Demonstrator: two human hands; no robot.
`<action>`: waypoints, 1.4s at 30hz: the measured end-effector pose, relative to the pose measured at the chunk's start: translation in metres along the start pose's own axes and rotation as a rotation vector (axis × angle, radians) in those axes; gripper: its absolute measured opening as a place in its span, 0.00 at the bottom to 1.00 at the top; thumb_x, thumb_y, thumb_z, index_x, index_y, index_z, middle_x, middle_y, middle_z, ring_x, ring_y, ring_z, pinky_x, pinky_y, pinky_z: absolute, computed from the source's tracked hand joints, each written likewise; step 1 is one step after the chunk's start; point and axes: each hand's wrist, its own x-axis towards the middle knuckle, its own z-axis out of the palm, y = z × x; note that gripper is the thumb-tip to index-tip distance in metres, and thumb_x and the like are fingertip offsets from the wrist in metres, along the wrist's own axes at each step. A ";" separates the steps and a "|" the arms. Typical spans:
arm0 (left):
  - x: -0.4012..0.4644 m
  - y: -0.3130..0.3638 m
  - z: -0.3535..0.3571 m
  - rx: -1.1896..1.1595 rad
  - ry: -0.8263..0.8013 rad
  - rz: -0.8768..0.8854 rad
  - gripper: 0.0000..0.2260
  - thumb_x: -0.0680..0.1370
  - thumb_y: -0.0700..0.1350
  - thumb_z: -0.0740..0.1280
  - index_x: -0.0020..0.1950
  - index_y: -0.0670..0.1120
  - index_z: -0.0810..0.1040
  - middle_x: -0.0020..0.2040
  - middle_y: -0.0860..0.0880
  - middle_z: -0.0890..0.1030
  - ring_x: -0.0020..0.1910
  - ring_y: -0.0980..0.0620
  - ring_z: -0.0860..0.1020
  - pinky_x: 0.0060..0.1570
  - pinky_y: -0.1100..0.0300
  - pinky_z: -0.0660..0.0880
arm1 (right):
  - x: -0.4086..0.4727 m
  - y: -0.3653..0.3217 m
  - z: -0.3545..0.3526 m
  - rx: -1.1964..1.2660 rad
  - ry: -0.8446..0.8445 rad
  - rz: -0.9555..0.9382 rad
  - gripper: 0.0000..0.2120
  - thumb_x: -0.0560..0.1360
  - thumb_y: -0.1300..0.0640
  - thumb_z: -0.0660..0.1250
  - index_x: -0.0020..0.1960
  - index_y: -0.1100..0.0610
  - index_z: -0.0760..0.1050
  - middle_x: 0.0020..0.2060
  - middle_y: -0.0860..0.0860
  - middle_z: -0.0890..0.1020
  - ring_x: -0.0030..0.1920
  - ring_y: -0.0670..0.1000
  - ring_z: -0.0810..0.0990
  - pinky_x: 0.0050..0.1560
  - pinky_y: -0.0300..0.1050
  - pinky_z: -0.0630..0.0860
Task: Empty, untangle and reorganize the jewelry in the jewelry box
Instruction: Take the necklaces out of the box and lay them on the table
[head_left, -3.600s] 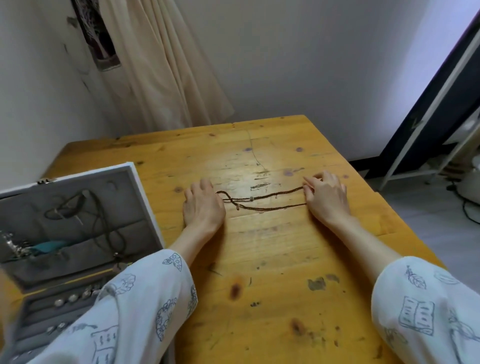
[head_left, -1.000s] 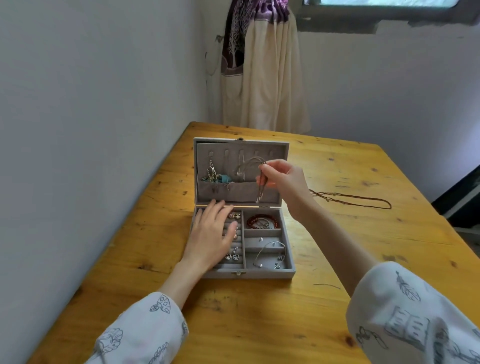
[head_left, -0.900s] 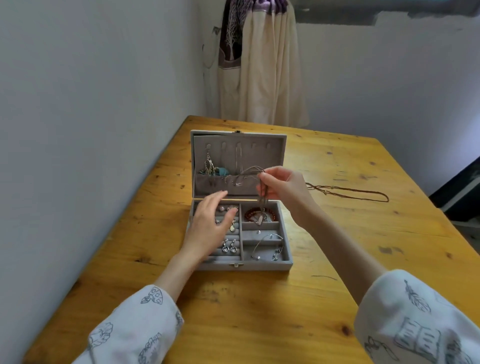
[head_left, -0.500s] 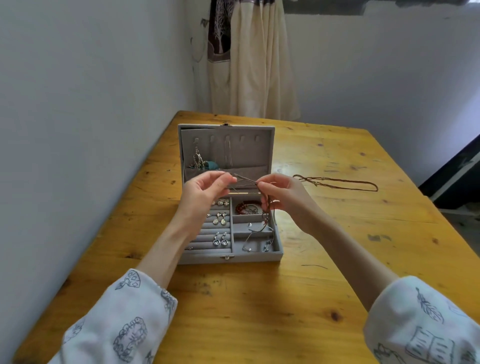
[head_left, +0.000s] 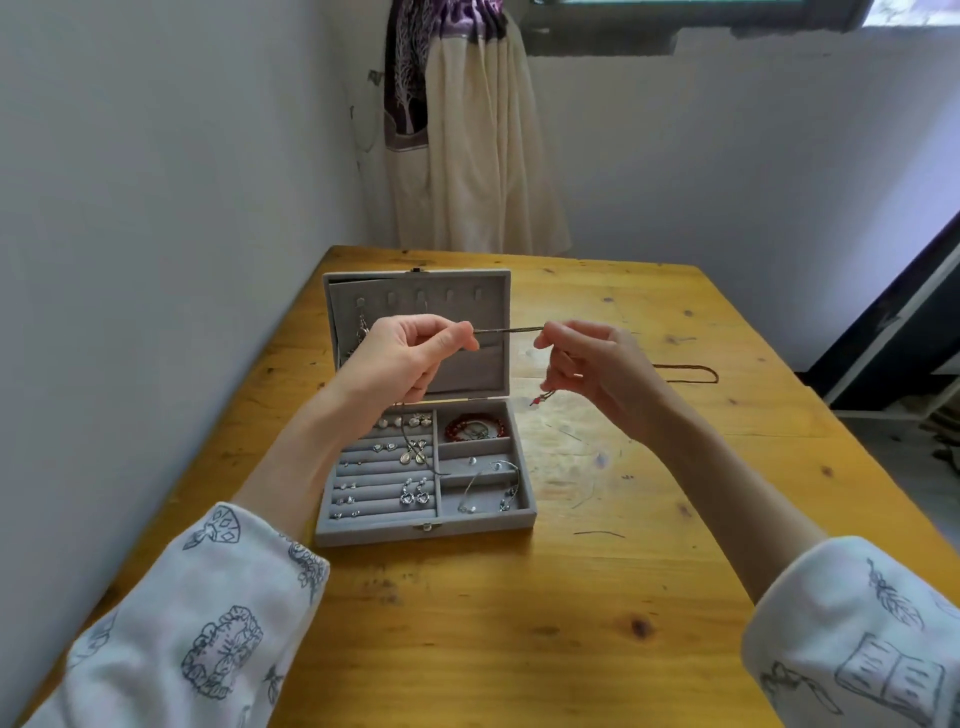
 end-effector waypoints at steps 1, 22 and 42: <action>0.000 0.002 -0.002 0.012 -0.002 -0.007 0.11 0.70 0.56 0.65 0.41 0.49 0.81 0.24 0.53 0.64 0.23 0.55 0.59 0.21 0.66 0.61 | -0.002 -0.001 -0.004 -0.033 -0.013 0.009 0.09 0.73 0.53 0.66 0.39 0.58 0.79 0.24 0.47 0.72 0.28 0.46 0.73 0.36 0.39 0.77; 0.056 -0.027 0.072 -0.107 0.010 -0.347 0.12 0.80 0.46 0.60 0.44 0.41 0.78 0.27 0.51 0.65 0.24 0.56 0.63 0.23 0.66 0.62 | -0.040 0.061 -0.196 -0.293 0.744 0.333 0.10 0.75 0.62 0.65 0.54 0.66 0.76 0.36 0.55 0.77 0.34 0.50 0.74 0.35 0.43 0.71; 0.146 -0.102 0.146 1.217 0.057 -0.224 0.15 0.76 0.33 0.56 0.61 0.39 0.72 0.60 0.40 0.70 0.61 0.41 0.67 0.58 0.47 0.67 | -0.005 0.112 -0.262 -1.192 0.572 0.222 0.09 0.76 0.55 0.62 0.53 0.52 0.79 0.54 0.55 0.75 0.59 0.56 0.68 0.60 0.53 0.64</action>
